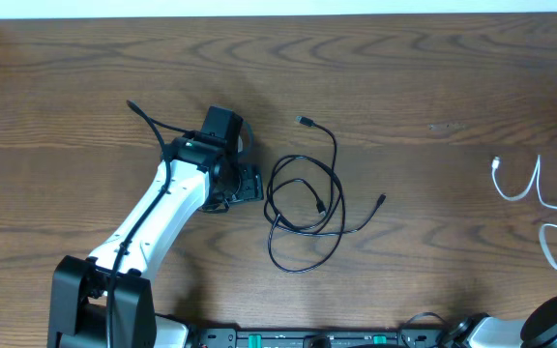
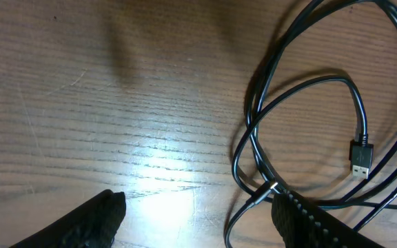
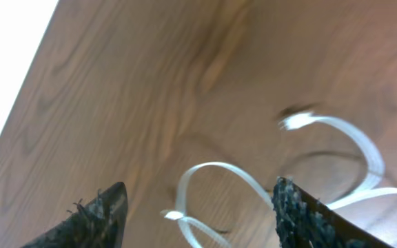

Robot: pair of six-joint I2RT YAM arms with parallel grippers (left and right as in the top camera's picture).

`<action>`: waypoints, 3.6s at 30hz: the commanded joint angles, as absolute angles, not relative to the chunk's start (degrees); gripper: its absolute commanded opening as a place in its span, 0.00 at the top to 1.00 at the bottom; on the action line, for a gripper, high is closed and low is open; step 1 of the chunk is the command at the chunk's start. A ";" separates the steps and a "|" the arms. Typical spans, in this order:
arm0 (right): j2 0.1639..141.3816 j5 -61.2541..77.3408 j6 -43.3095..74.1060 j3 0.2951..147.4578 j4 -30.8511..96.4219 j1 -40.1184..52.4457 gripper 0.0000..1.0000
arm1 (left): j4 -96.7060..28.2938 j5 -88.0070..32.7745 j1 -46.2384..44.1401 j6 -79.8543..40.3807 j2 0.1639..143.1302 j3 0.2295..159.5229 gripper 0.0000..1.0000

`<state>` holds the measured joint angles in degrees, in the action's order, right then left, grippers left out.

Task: Untangle cables
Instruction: 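Carry the white cable with the right gripper to the table's right edge, then lower and release the white cable at the right edge with the right gripper, then move the right gripper back to the black cable pile and grasp it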

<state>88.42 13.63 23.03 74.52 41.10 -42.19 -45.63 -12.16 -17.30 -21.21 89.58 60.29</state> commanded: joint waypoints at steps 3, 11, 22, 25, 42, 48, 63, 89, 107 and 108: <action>88.31 20.21 17.65 74.08 48.12 -37.43 0.42 | -45.76 -12.64 -17.10 -21.71 90.02 59.72 0.27; 88.31 11.79 18.98 64.18 46.00 -30.79 0.45 | -45.82 -12.67 -17.10 -21.71 90.02 59.72 0.27; 88.31 2.70 19.22 58.19 38.46 -29.67 0.43 | -46.02 -12.67 -17.10 -21.71 90.02 59.72 0.27; 88.31 0.34 19.20 58.17 38.52 -29.67 0.41 | -46.02 -12.64 -17.10 -21.71 90.04 59.72 0.27; 88.62 -4.38 15.79 55.35 30.65 -29.69 0.64 | -46.02 -12.64 -17.10 -21.71 90.04 59.72 0.27; 90.04 -4.34 15.77 53.23 26.68 -29.78 0.68 | -46.26 -12.64 -17.10 -21.71 90.04 59.72 0.27; 89.25 15.88 30.28 55.13 9.69 -37.34 0.99 | -47.33 -12.64 -17.10 -21.71 90.02 59.72 0.27; 87.00 30.48 24.58 55.46 28.73 -36.45 0.52 | -46.92 -12.58 -17.10 -21.69 90.04 59.72 0.26; 87.57 32.97 5.50 54.78 44.40 3.60 0.43 | -45.76 -12.43 -17.10 -21.69 90.04 59.72 0.26; 87.72 32.97 6.09 54.72 44.31 4.89 0.42 | -45.76 -12.40 -17.10 -21.69 90.02 59.72 0.26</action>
<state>87.68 32.18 6.87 55.07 44.40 1.56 -45.80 -12.14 -17.30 -21.21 89.62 60.27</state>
